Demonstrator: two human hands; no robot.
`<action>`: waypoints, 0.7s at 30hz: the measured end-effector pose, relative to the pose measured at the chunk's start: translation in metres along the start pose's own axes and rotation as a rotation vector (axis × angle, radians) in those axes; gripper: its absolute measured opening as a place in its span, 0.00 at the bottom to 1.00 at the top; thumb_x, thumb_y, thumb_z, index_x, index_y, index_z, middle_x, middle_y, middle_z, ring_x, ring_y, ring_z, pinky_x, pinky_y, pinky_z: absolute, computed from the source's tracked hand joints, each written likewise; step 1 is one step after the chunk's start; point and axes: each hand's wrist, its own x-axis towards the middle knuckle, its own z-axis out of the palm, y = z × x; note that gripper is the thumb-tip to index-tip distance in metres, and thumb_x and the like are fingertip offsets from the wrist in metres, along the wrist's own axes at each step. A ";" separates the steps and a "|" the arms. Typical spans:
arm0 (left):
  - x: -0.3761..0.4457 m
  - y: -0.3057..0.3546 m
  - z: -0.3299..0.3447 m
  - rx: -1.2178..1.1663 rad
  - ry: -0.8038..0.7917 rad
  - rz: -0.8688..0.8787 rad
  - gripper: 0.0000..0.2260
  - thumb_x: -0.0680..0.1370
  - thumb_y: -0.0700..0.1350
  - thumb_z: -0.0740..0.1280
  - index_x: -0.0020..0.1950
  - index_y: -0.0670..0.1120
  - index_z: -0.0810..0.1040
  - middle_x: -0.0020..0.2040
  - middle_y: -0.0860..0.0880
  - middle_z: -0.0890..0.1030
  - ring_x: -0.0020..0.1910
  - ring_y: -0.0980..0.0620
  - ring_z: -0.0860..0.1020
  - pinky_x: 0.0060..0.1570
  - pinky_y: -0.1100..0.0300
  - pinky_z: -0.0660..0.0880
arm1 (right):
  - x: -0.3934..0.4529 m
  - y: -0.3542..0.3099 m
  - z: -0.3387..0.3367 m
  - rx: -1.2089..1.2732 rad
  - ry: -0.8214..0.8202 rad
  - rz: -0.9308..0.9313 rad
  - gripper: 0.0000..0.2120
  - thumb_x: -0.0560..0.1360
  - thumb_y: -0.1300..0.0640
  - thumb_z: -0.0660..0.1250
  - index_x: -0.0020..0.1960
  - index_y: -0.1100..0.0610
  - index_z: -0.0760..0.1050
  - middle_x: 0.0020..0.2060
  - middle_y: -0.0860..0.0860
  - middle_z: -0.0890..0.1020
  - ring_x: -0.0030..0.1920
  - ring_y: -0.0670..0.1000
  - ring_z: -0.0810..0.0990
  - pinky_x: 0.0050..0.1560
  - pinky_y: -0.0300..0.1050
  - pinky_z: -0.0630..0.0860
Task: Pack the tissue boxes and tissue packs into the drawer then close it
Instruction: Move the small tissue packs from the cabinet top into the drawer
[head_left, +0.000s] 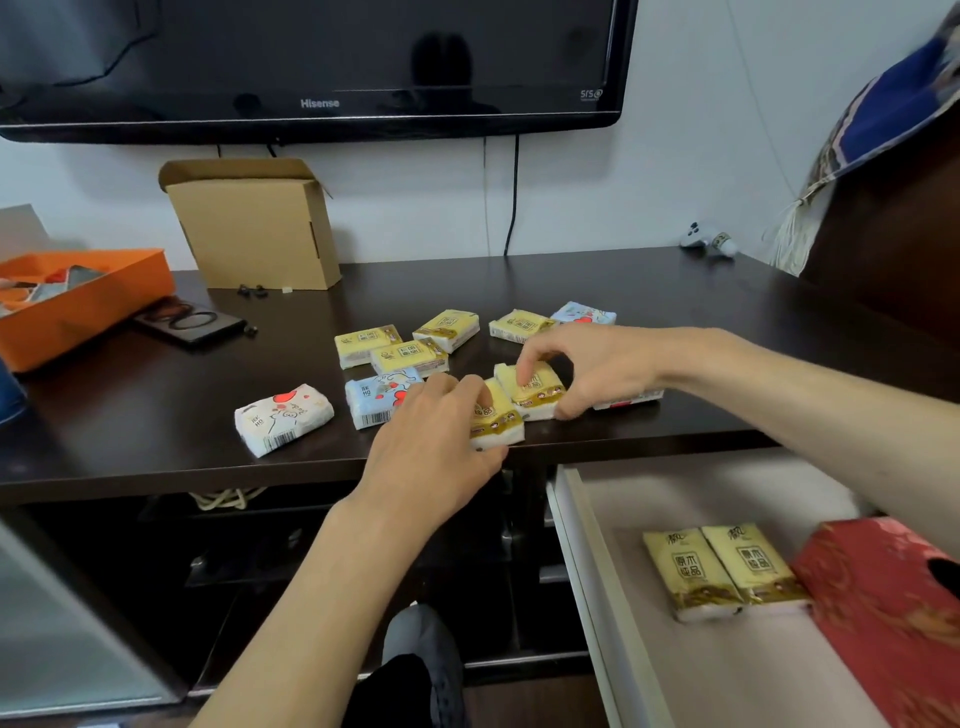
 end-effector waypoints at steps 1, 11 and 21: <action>0.000 0.000 0.000 -0.010 0.000 -0.004 0.21 0.72 0.56 0.73 0.62 0.55 0.71 0.62 0.53 0.72 0.61 0.52 0.70 0.47 0.59 0.67 | -0.001 0.002 0.003 -0.004 0.051 -0.017 0.24 0.69 0.58 0.78 0.60 0.42 0.74 0.63 0.43 0.74 0.55 0.37 0.75 0.48 0.33 0.70; -0.011 0.032 -0.016 -0.253 -0.015 0.124 0.31 0.63 0.62 0.77 0.61 0.58 0.68 0.57 0.57 0.71 0.54 0.58 0.72 0.49 0.58 0.72 | -0.088 0.022 0.008 -0.009 0.461 -0.148 0.33 0.65 0.48 0.78 0.66 0.39 0.68 0.60 0.36 0.75 0.62 0.40 0.73 0.60 0.33 0.70; -0.060 0.105 0.039 -0.049 -0.491 0.438 0.26 0.62 0.73 0.68 0.51 0.61 0.65 0.50 0.61 0.71 0.48 0.58 0.71 0.51 0.58 0.70 | -0.219 0.071 0.065 0.029 0.091 0.106 0.34 0.60 0.36 0.79 0.62 0.31 0.68 0.58 0.29 0.76 0.58 0.34 0.76 0.55 0.37 0.77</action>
